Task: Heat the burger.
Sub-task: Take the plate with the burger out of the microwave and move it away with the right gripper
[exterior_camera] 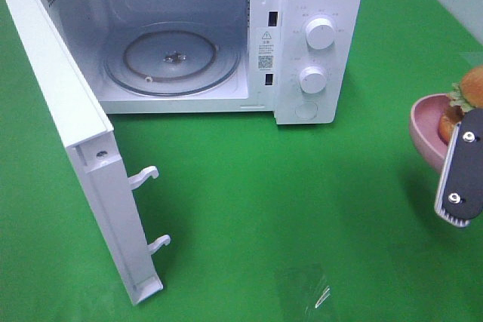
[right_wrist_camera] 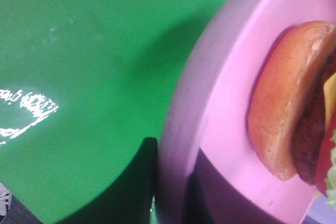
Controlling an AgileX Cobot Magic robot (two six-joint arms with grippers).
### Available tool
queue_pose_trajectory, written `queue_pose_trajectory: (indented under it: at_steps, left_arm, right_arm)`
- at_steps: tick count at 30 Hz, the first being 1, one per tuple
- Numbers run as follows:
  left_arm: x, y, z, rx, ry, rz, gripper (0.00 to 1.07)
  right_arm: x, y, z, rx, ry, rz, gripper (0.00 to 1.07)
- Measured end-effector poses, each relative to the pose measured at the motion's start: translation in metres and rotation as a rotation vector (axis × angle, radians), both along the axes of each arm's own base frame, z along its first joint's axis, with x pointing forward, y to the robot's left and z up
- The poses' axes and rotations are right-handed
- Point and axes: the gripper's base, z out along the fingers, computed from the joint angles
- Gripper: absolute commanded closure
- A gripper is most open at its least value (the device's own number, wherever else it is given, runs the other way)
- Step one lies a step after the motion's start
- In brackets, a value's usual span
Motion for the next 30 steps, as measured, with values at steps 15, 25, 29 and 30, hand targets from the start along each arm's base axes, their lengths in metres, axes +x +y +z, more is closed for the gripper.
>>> queue_pose_trajectory:
  at_steps: [15, 25, 29, 30]
  left_arm:
    - [0.0, 0.0, 0.0, 0.0, 0.0, 0.0, 0.07]
    - [0.0, 0.0, 0.0, 0.0, 0.0, 0.0, 0.07]
    - [0.0, 0.0, 0.0, 0.0, 0.0, 0.0, 0.07]
    - [0.0, 0.0, 0.0, 0.0, 0.0, 0.0, 0.07]
  right_arm:
    - [0.012, -0.001, -0.001, -0.003, -0.005, -0.284, 1.07]
    - [0.039, 0.017, -0.014, 0.043, -0.035, -0.551, 1.06]
    - [0.046, 0.023, -0.026, 0.015, -0.022, -0.617, 1.05]
    - [0.049, 0.025, -0.032, -0.001, -0.011, -0.629, 1.05]
